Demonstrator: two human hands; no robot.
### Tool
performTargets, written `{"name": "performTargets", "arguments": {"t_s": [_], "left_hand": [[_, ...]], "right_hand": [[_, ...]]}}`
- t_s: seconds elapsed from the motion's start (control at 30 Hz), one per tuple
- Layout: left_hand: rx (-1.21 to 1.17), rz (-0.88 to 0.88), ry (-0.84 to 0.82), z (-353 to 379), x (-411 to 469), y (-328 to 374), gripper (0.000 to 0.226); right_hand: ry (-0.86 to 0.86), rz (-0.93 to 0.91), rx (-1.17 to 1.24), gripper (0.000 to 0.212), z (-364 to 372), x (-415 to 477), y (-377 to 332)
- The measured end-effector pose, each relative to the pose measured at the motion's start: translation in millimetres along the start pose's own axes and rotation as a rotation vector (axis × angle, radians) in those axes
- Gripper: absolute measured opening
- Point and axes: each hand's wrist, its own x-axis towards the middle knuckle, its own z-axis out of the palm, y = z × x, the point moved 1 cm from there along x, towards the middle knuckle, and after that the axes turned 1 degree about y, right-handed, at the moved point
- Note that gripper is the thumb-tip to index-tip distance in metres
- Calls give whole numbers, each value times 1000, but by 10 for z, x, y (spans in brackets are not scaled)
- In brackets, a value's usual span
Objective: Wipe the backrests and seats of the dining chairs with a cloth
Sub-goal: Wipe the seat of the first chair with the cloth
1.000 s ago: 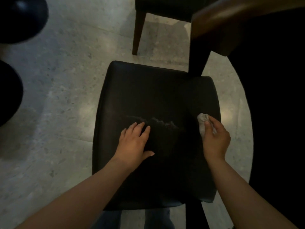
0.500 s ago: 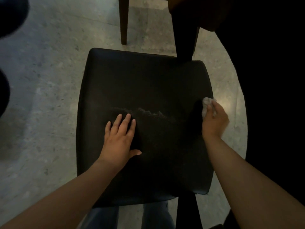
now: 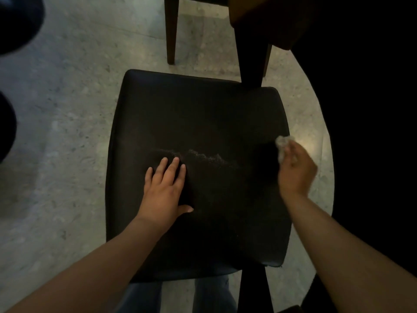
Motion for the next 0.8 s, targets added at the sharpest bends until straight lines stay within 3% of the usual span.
{"name": "performTargets", "arguments": {"t_s": [0.17,0.3,0.5,0.67,0.8], "left_hand": [[22,-1,10,52,8,-10,106],[22,2,20,52,4,-4,106],[28,-6,-10,2,-10,16,106],[19,-7,-21,-24,-4,23,105],[6,-1,6,16,-9,-5,106]], "right_hand": [[41,225,-62,34,77,158,179],[48,233,44,31,207,-228,-10],[-386,23,122,31,142,-593,-131],[-80,106,80,32,-21,-178,-85],[-74,215,87,32,221,-405,-41]]}}
